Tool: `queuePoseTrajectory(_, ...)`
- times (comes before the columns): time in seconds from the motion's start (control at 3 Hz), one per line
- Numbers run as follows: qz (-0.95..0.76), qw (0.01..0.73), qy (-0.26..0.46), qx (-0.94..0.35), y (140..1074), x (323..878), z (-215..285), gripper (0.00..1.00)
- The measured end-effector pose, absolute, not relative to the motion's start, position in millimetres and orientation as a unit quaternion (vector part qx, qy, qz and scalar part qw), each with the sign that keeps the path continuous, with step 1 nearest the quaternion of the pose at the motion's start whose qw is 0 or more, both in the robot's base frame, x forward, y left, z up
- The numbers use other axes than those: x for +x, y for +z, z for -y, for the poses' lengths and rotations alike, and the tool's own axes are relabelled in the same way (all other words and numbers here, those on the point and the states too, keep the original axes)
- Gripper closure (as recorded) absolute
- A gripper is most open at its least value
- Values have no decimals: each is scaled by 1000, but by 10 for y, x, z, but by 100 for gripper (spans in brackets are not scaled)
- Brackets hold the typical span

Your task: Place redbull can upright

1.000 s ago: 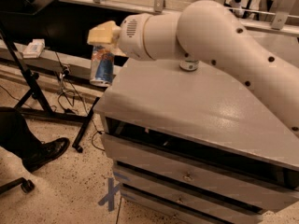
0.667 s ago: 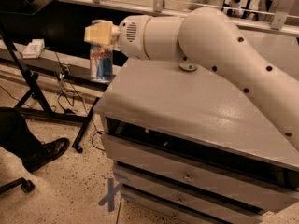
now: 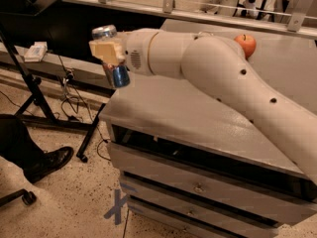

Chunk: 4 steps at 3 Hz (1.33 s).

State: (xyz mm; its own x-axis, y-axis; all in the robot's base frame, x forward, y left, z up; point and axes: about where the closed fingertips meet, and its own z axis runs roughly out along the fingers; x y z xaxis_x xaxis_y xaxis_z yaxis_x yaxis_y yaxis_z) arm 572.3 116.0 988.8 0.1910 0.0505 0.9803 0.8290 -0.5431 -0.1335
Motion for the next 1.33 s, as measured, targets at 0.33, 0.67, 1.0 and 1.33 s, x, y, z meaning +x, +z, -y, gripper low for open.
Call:
queuePoseTrajectory(0.33, 365, 302, -579, -664, 9862, 5774, -1147, 100)
queuePoseTrajectory(0.67, 364, 313, -571, -666, 9832, 5755, -1157, 100)
queuePoseTrajectory(1.0, 333, 333, -571, -673, 9729, 5733, -995, 100)
queuePoseTrajectory(1.33, 317, 334, -586, -667, 9658, 5735, -759, 100)
